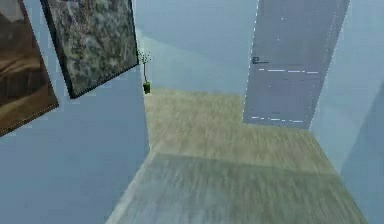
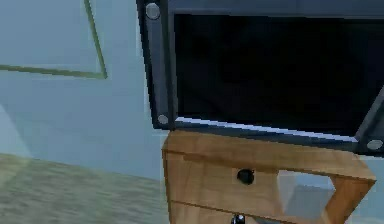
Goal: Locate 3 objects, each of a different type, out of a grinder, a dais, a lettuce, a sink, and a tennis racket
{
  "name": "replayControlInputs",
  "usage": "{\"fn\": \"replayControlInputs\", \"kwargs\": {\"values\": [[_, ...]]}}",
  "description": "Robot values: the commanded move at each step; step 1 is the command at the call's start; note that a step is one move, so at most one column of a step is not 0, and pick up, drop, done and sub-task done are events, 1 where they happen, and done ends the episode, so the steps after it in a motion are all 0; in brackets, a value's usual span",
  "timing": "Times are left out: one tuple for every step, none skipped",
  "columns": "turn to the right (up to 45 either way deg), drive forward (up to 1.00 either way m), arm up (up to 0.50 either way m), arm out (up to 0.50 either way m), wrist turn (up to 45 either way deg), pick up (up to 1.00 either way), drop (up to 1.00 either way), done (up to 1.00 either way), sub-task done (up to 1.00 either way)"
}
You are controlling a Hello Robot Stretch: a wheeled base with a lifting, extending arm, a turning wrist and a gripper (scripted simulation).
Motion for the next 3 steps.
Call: {"fn": "replayControlInputs", "kwargs": {"values": [[0.0, 1.00, 0.00, 0.00, 0.0, 0.00, 0.00, 0.00, 0.00], [3.0, 0.00, 0.00, 0.00, 0.0, 0.00, 0.00, 0.00, 0.00], [0.0, 1.00, 0.00, 0.00, 0.0, 0.00, 0.00, 0.00, 0.00]]}}
